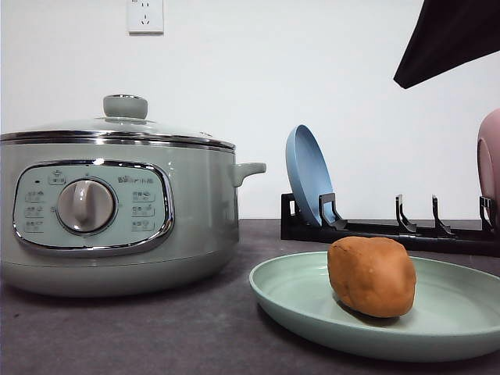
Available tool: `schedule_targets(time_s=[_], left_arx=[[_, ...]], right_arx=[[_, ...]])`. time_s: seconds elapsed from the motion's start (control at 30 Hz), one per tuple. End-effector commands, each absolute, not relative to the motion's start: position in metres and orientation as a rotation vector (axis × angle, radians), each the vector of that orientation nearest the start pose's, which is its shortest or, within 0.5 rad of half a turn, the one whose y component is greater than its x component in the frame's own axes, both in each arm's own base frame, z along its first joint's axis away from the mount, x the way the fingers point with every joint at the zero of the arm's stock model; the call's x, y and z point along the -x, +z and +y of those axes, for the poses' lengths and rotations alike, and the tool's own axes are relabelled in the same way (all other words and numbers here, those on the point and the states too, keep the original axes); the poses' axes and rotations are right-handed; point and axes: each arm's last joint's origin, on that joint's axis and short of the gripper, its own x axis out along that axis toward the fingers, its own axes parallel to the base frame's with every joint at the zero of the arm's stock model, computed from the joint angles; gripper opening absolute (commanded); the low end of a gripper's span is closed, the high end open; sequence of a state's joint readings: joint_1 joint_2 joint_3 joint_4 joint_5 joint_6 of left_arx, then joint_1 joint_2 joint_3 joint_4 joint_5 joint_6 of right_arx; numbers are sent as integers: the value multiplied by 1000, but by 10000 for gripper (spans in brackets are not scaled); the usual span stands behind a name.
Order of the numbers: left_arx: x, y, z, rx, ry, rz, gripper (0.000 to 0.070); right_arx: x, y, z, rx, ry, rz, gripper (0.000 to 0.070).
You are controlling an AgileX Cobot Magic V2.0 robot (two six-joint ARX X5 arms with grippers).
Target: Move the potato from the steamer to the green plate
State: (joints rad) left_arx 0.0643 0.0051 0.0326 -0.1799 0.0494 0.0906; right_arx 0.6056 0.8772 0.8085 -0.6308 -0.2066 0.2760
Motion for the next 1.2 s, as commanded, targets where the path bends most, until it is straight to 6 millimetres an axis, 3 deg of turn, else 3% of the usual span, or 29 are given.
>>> schedule_targets(time_s=[0.0, 0.6, 0.9, 1.17], left_arx=[[-95, 149, 5, -75, 12, 179, 0], [-95, 149, 5, -75, 12, 178, 0], [-95, 149, 5, -75, 11, 179, 0], [-95, 149, 5, -75, 12, 178, 0]], right_arx=[[-140, 293, 105, -104, 686, 780, 0], [-140, 296, 100, -57, 653, 735, 0], [-136, 299, 49, -123, 392, 458, 0], [-112, 262, 10, -142, 162, 143, 0]])
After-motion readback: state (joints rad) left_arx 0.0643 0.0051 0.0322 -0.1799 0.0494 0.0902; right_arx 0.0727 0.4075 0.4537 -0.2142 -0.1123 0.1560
